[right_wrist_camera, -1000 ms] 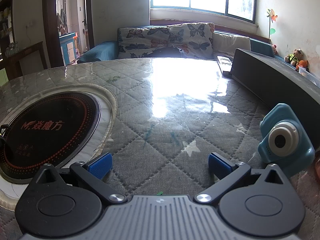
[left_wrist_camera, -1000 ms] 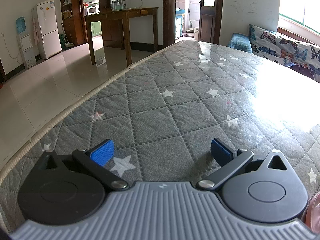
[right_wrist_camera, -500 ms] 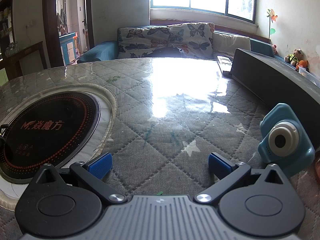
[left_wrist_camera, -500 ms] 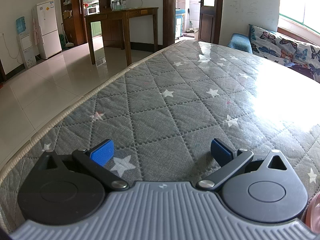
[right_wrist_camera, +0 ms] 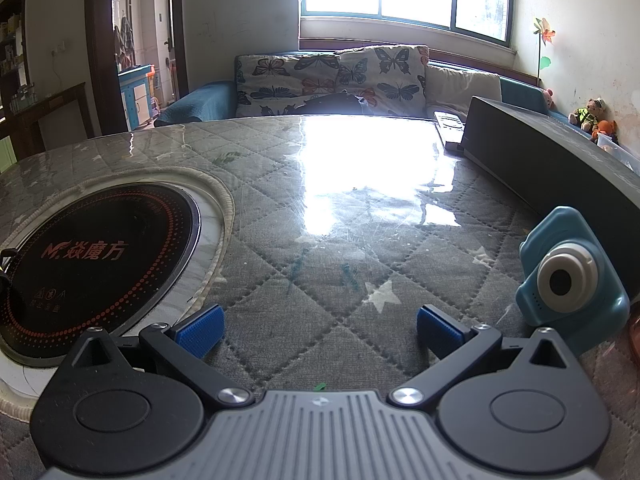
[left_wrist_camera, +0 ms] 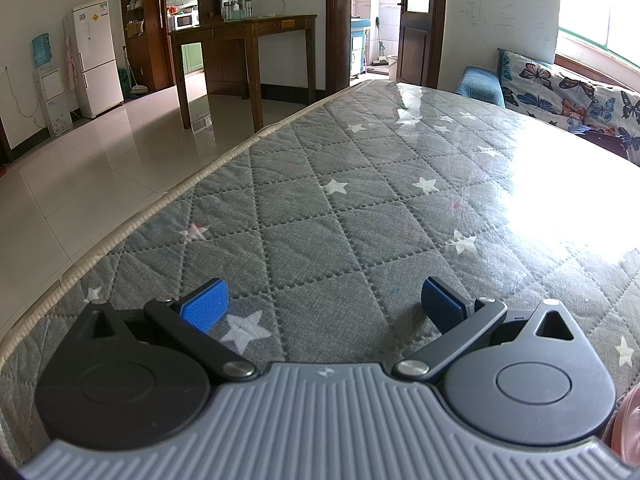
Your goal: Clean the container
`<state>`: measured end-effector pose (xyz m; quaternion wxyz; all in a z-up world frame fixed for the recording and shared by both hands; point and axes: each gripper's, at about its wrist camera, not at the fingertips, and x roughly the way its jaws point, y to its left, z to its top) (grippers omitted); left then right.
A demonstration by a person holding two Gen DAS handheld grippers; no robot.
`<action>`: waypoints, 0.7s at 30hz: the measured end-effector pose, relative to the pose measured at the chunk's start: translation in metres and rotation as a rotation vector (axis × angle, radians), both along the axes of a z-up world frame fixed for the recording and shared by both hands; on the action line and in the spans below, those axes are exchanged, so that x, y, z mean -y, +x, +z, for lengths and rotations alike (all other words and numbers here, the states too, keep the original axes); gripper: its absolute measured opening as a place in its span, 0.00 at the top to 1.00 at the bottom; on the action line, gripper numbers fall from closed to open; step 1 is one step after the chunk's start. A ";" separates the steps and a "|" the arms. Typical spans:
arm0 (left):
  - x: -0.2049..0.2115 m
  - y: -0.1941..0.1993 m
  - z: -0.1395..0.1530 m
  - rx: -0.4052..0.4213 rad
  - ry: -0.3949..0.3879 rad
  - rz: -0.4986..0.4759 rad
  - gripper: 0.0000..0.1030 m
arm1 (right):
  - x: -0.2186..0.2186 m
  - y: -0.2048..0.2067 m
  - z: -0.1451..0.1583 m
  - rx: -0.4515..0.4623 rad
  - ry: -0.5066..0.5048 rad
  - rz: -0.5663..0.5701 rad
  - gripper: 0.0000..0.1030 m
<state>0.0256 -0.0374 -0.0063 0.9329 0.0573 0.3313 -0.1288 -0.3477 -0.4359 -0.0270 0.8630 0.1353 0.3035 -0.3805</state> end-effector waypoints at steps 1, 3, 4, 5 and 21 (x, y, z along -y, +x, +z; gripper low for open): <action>0.000 0.000 0.000 0.000 0.000 0.000 0.00 | 0.000 0.000 0.000 0.000 0.000 0.000 0.00; 0.000 0.000 0.000 0.000 0.000 0.000 0.00 | 0.000 0.001 0.000 0.000 0.000 0.000 0.00; 0.000 0.000 0.000 0.000 0.000 0.000 0.00 | 0.000 0.001 -0.001 0.000 0.000 0.000 0.00; 0.000 0.000 0.000 0.000 0.000 0.000 0.00 | 0.000 0.001 -0.001 0.000 -0.001 0.000 0.00; 0.000 0.000 0.000 0.000 0.000 0.000 0.00 | 0.000 0.000 0.000 -0.001 -0.001 -0.001 0.00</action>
